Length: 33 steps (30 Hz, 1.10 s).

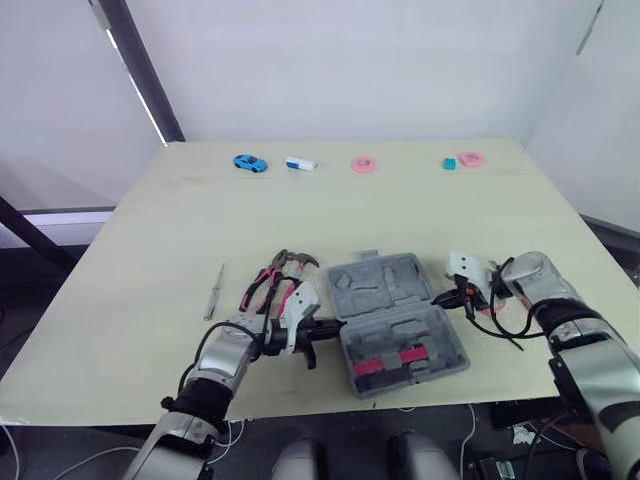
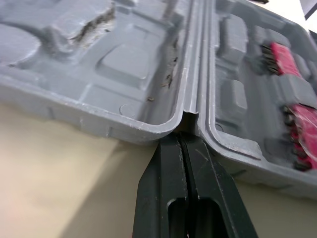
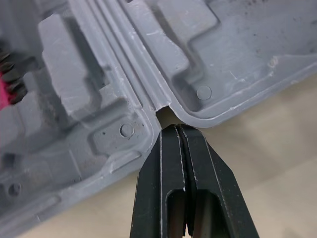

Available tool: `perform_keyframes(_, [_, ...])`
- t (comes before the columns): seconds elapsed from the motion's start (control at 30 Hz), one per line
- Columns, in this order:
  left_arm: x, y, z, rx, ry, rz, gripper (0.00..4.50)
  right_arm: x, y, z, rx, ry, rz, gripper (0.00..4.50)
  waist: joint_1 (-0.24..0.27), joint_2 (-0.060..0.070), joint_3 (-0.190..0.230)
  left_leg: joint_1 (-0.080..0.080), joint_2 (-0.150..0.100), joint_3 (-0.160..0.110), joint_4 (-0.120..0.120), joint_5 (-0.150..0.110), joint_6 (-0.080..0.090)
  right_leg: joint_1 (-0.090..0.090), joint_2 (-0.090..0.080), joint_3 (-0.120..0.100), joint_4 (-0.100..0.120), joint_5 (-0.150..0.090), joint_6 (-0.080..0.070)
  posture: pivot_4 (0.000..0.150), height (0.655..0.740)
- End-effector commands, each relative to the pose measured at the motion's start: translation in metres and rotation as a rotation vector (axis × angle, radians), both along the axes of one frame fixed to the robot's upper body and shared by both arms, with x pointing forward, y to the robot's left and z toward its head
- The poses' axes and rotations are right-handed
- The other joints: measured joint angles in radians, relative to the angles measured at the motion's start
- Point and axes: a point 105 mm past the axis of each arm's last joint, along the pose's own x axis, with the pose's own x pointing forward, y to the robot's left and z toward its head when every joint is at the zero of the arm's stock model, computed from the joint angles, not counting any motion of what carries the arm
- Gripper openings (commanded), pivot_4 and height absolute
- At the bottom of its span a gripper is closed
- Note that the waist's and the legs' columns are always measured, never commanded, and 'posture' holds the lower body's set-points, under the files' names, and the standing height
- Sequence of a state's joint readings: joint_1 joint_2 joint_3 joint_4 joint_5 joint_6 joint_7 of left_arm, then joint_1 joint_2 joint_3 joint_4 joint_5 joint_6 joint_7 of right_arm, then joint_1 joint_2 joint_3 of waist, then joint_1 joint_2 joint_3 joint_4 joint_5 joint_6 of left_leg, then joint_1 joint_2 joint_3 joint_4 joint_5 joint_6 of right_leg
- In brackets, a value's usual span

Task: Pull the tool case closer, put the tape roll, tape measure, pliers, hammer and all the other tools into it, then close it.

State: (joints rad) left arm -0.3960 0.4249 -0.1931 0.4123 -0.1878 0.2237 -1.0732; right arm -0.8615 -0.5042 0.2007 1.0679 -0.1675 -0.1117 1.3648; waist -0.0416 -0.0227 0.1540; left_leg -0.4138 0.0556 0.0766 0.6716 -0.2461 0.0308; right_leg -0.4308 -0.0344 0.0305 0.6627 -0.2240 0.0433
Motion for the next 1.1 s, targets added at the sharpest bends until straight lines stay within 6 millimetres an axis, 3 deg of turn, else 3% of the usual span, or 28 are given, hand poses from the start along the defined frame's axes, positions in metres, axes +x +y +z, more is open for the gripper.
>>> perform_keyframes(0.03, [0.008, 0.009, 0.007, 0.01, -0.038, 0.028, 0.03, -0.001, 0.005, 0.006, 0.051, -0.012, 0.0, 0.0, 0.0, 0.0, 0.0, 0.0, 0.0, 0.0, 0.0, 0.0, 0.0, 0.0, 0.0, 0.0, 0.0, 0.0, 0.0, 0.15, 0.7395])
perform_keyframes(0.47, [0.016, 0.017, 0.005, 0.053, -0.046, 0.009, 0.03, -0.02, 0.019, 0.003, 0.125, 0.025, -0.004, 0.0, 0.0, 0.0, 0.0, 0.0, 0.0, -0.001, 0.0, 0.0, 0.0, 0.0, 0.001, 0.0, 0.0, 0.0, 0.0, 0.15, 0.7395])
perform_keyframes(1.1, [-0.002, 0.033, 0.001, 0.099, -0.004, -0.049, 0.03, -0.045, 0.025, -0.002, 0.198, 0.065, -0.064, 0.0, 0.001, 0.0, 0.0, 0.0, 0.0, -0.001, 0.0, 0.0, 0.0, 0.0, 0.001, -0.001, 0.0, 0.0, 0.0, 0.15, 0.7395])
